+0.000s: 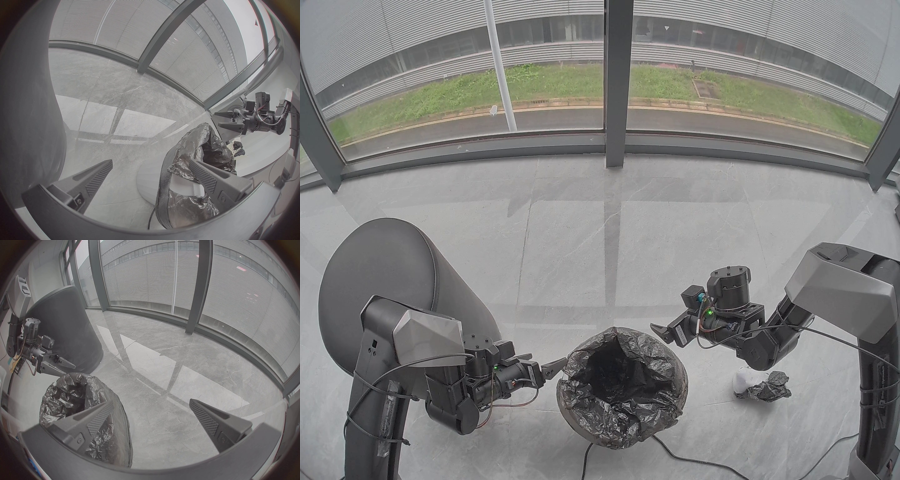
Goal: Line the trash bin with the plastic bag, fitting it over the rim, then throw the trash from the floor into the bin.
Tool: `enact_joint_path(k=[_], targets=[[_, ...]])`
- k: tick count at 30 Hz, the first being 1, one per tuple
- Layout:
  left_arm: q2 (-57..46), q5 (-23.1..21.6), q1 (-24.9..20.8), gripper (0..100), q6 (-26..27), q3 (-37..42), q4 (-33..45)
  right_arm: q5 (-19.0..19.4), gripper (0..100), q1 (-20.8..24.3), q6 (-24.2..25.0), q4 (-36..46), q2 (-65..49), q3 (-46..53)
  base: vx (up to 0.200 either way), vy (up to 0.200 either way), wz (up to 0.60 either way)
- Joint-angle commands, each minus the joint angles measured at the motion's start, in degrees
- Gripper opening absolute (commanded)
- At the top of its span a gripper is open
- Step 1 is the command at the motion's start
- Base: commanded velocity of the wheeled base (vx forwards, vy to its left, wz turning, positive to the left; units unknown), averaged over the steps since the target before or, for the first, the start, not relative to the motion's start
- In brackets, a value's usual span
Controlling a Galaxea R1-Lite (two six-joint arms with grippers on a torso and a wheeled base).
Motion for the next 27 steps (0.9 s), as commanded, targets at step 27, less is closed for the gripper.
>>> enact_joint_path(k=[27], targets=[[-5.0, -1.6, 0.4, 100, 0.5, 13.0, 0.0, 2.2, 100, 2.5, 0.0, 0.5, -1.7, 15.1, 0.0, 0.0, 0.0]])
